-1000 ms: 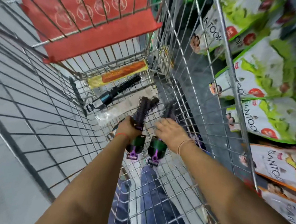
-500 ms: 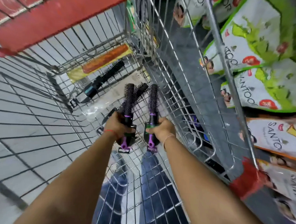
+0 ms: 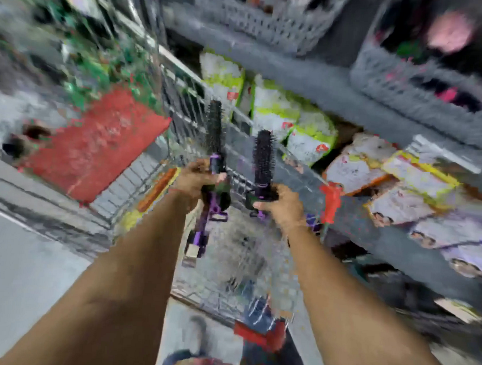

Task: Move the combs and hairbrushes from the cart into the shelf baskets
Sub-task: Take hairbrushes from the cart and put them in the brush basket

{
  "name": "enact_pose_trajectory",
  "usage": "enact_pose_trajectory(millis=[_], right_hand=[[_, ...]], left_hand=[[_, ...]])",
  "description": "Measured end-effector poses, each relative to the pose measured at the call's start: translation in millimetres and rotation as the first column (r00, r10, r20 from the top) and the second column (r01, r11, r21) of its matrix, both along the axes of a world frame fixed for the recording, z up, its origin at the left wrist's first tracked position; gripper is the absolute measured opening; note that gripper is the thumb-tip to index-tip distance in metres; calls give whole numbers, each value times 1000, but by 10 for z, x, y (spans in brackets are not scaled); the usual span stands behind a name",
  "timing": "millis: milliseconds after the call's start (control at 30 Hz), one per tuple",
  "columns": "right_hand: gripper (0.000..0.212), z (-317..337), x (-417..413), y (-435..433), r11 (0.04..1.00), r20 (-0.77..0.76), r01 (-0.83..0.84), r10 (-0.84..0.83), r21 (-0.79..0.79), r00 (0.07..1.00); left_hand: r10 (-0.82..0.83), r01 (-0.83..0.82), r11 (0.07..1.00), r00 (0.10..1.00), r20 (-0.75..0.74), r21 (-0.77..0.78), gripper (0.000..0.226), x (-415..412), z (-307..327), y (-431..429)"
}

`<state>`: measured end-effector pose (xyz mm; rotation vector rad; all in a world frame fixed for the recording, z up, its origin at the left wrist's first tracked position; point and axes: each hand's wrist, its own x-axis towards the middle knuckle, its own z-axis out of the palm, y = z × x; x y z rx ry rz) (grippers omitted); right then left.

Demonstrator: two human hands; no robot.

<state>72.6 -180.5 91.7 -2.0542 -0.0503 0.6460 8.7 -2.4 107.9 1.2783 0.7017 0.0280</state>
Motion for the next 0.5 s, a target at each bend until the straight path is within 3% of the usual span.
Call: enact_pose_trajectory(millis=[100,200,300,367,500], right_hand=[[47,751,133,-125,990,158,49,-71,136,985],[43,1590,340,-363,970,283,86,-150,227,947],[33,2283,693,-738,956,403,107,-215,273,889],[25,2601,900,-1025,928,430,156,-300,338,851],[26,2845,1307,-1519,873,354,295,-436,388,827]], left_hand=[[-15,40,992,980,199,-122,36,353,803,-223],[-78,108,992,931,356,-66,41,765,1578,-401],[-149,144,989,874,462,45,29,1181,2246,-617],[-240,185,970,846,475,160,19,1453,2546,-757],[-473,314,835,830,297,453,40,1922,2802,-1024]])
